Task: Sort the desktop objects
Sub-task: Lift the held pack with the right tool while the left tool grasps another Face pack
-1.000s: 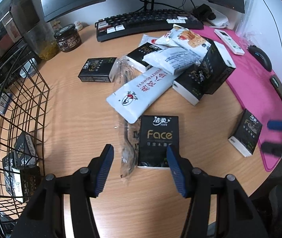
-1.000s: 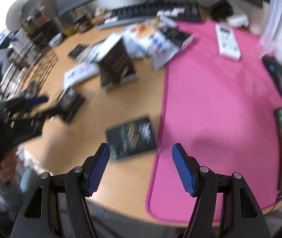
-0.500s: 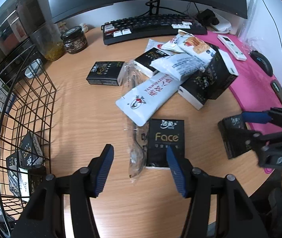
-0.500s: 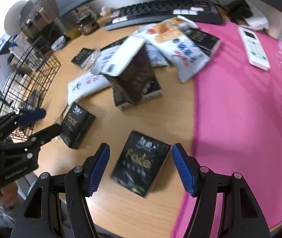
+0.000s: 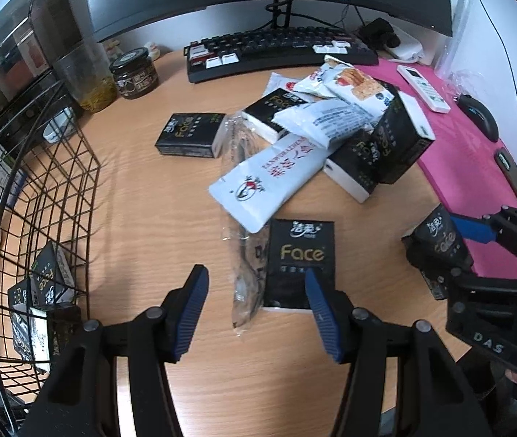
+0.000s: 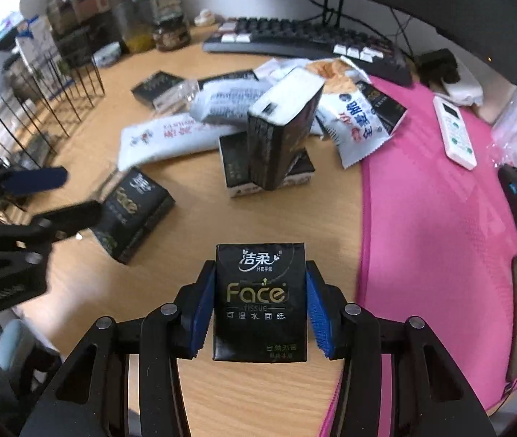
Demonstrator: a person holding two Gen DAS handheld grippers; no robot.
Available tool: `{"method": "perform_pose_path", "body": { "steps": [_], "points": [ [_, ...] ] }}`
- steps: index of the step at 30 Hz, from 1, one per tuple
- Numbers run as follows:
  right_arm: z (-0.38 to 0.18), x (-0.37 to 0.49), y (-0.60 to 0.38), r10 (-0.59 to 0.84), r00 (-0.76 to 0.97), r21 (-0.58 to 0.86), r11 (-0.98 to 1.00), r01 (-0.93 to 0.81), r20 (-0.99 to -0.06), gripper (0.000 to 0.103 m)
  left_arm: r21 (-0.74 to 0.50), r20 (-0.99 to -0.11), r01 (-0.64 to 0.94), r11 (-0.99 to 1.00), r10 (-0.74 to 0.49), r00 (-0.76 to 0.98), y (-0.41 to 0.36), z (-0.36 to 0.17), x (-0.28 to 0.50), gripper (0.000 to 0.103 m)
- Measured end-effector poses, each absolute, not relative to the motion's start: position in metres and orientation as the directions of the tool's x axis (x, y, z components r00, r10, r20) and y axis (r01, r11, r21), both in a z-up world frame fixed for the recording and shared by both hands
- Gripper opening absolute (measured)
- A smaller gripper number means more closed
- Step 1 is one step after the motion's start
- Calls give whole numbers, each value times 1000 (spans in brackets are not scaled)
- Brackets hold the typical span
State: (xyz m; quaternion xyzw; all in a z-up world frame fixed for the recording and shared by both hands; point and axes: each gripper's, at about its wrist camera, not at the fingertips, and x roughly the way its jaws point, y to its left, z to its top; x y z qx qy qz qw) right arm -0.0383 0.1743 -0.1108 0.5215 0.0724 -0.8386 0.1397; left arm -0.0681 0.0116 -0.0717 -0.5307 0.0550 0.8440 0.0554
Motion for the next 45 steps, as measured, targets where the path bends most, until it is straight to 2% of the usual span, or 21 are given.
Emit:
{"method": "perform_pose_path", "body": {
  "steps": [15, 18, 29, 35, 37, 38, 39, 40, 41, 45],
  "points": [
    [-107, -27, 188, -184, -433, 46, -950, 309, -882, 47, 31, -912, -201, -979, 54, -407, 33, -88, -82, 62],
    [-106, -23, 188, -191, -436, 52, -949, 312, -880, 47, 27, -912, -202, -979, 58, -405, 35, -89, -86, 64],
    [-106, -18, 197, -191, -440, 59, -953, 296, -878, 47, 77, -912, -209, -975, 16, -409, 45, -97, -95, 70],
    [-107, -17, 201, -189, -439, 61, -955, 289, -878, 47, 94, -912, -202, -975, -3, -411, 44, -98, -99, 69],
    [-106, -17, 202, -190, -441, 63, -956, 288, -877, 47, 106, -907, -205, -973, -10, -422, 45, -97, -98, 64],
    [-105, -17, 201, -191, -443, 62, -956, 288, -876, 47, 109, -900, -197, -974, -13, -436, 44, -93, -96, 53],
    [-105, -17, 202, -191, -445, 62, -956, 288, -875, 47, 118, -894, -188, -975, -22, -448, 44, -90, -95, 47],
    [-104, -16, 201, -192, -448, 62, -955, 289, -873, 47, 120, -886, -190, -975, -19, -463, 44, -84, -92, 33],
    [-102, -16, 201, -194, -451, 63, -955, 290, -871, 47, 117, -882, -199, -973, -9, -472, 44, -79, -90, 15],
    [-99, -14, 200, -196, -459, 61, -954, 293, -866, 47, 115, -863, -214, -970, 9, -504, 44, -61, -80, 15]
  ]
}}
